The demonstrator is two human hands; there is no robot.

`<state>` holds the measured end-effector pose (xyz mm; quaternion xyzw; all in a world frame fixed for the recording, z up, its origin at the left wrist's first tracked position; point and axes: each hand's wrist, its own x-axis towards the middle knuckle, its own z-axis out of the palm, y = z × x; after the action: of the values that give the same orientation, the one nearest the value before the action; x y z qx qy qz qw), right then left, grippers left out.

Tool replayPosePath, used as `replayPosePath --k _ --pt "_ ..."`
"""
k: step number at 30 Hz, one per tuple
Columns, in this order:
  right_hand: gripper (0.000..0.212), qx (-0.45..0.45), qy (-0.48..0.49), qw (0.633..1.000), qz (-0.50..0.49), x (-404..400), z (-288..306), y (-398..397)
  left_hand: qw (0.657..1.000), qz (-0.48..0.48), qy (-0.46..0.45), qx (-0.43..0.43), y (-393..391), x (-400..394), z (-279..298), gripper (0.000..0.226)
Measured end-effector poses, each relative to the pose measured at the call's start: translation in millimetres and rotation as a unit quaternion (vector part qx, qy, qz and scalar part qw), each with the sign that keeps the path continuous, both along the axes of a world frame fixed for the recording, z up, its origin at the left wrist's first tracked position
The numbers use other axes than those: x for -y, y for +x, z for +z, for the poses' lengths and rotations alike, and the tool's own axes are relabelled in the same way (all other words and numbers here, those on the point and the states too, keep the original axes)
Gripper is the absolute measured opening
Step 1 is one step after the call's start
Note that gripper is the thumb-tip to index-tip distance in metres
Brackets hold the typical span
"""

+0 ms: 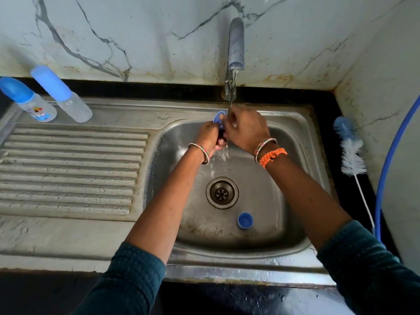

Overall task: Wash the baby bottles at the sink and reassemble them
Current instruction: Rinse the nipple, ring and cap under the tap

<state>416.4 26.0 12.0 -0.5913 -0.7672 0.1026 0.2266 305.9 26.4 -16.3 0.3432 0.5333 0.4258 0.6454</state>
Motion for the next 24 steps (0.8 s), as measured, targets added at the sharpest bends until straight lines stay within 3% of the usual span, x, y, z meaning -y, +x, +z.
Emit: replayPosePath --k 2,5,7,9,11,14,16,18,20,22,24 --pt "0.022 -0.133 -0.049 0.988 0.056 3.5 0.0 1.5 0.999 -0.019 -0.026 0.013 -0.5 -0.8 0.8 0.036" --pt "0.032 -0.307 -0.151 0.937 0.071 9.3 -0.7 3.5 0.993 -0.086 -0.078 0.02 -3.2 -3.3 5.4 0.034" --pt "0.033 -0.393 -0.17 0.901 0.064 9.9 0.1 3.7 0.987 -0.13 -0.091 -0.035 -5.6 -4.5 9.2 0.038" --pt "0.024 -0.396 -0.163 0.903 0.033 7.5 2.0 4.7 0.971 -0.158 -0.034 -0.179 -6.0 -5.6 9.8 0.047" --pt "0.037 -0.333 -0.15 0.931 -0.001 5.2 -0.4 3.9 0.937 -0.118 0.069 -0.323 -7.2 -7.1 7.5 0.048" --pt "0.06 -0.29 -0.167 0.94 -0.069 3.5 -0.3 -1.2 0.841 -0.01 0.198 -0.504 -11.7 -8.3 4.9 0.053" --pt "0.062 -0.252 -0.202 0.943 -0.082 -0.5 2.8 -4.1 0.776 0.018 0.265 -0.573 -13.5 -6.4 4.1 0.035" --pt "0.062 -0.232 -0.238 0.941 -0.066 -3.8 6.7 -5.5 0.75 0.017 0.368 -0.55 -13.1 -2.4 3.8 0.021" --pt "0.061 -0.282 -0.302 0.909 -0.054 -2.3 10.8 -5.1 0.749 0.008 0.455 -0.482 -13.5 0.5 1.8 0.022" --pt "0.059 -0.322 -0.341 0.882 -0.035 0.4 12.9 -2.3 0.751 0.011 0.48 -0.452 -14.2 -1.3 1.9 0.026" --pt "0.055 -0.331 -0.317 0.889 -0.017 2.4 11.4 -1.3 0.783 0.013 0.461 -0.418 -11.5 -4.6 0.2 0.026"
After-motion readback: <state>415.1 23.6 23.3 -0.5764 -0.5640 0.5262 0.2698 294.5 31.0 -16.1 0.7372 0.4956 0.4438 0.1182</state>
